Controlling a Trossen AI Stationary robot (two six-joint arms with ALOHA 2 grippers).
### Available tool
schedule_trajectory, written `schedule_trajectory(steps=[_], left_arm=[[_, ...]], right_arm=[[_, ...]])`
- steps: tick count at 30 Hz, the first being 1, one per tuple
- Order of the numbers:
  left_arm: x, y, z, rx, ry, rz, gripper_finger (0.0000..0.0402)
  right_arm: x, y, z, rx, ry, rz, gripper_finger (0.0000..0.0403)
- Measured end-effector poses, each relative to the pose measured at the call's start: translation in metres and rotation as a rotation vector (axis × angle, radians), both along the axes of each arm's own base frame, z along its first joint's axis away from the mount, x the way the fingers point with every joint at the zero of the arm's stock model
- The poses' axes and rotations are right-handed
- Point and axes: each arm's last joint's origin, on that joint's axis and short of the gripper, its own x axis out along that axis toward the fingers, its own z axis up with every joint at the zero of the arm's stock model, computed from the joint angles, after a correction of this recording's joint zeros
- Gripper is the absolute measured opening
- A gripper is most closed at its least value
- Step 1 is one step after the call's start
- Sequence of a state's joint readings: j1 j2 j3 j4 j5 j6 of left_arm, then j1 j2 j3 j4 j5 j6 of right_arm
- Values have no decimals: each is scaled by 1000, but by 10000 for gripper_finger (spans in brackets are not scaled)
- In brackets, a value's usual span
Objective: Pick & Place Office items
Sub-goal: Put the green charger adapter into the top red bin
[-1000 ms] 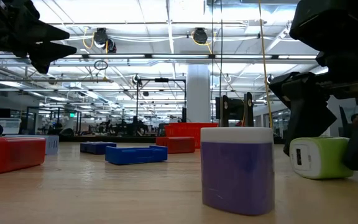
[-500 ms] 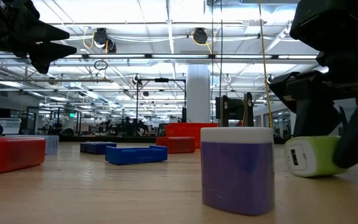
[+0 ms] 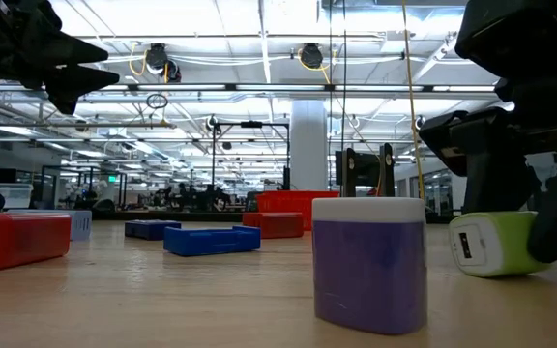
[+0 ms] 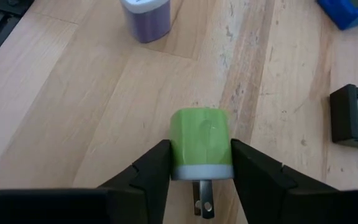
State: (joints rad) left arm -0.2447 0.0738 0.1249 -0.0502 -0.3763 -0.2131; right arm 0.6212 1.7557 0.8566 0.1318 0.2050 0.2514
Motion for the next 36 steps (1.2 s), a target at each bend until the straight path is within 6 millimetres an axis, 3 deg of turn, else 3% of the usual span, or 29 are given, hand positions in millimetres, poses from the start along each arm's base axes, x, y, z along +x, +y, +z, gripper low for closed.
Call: schedule_trajectory(steps=[26,36], left_arm=[[0,0,0,0,0,0,214],[0,0,0,0,0,0,214]], right_arm=[[0,0,0,-9,1,6,138],[-5,-4,19,8,-15,3,137]])
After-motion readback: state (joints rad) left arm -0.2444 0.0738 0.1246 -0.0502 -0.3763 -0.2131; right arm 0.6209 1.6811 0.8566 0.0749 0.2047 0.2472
